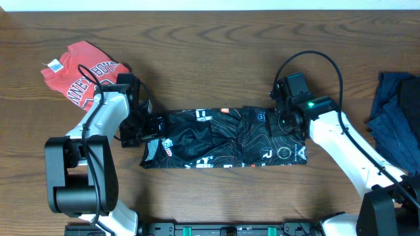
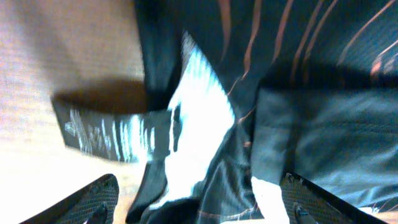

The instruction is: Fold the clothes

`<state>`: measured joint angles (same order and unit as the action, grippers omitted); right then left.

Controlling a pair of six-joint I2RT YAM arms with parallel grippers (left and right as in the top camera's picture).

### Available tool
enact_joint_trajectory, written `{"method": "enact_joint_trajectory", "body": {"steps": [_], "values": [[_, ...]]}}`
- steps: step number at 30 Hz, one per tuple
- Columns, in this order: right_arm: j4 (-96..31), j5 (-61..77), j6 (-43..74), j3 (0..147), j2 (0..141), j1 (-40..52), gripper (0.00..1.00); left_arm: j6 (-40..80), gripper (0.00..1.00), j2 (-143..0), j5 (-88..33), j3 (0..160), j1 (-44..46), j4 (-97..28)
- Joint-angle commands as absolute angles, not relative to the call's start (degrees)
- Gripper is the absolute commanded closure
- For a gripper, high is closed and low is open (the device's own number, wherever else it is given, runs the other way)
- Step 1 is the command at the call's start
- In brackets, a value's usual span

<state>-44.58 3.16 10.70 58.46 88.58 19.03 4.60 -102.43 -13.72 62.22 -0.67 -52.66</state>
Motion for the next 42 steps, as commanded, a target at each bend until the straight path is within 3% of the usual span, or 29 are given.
{"method": "enact_joint_trajectory", "body": {"steps": [1, 18, 24, 37, 42], "values": [[-44.6, 2.81, 11.55, 59.55, 87.53, 18.65, 0.45, 6.33, 0.15, -102.98, -12.62, 61.98, -0.91, -53.25], [-45.06, 2.81, 11.55, 59.55, 87.53, 18.65, 0.45, 4.73, 0.1, -102.98, -16.8, 56.55, -0.91, -42.33], [-45.01, 2.81, 11.55, 59.55, 87.53, 18.65, 0.45, 3.62, 0.1, -102.98, -23.31, 55.66, -0.89, -41.74], [-45.04, 2.81, 11.55, 59.55, 87.53, 18.65, 0.45, 3.01, 0.28, -102.98, -25.52, 55.66, -0.8, -42.3], [-45.04, 2.83, 11.57, 59.55, 87.53, 18.65, 0.45, 3.25, 0.28, -102.98, -25.52, 55.24, -0.8, -41.63]]}}
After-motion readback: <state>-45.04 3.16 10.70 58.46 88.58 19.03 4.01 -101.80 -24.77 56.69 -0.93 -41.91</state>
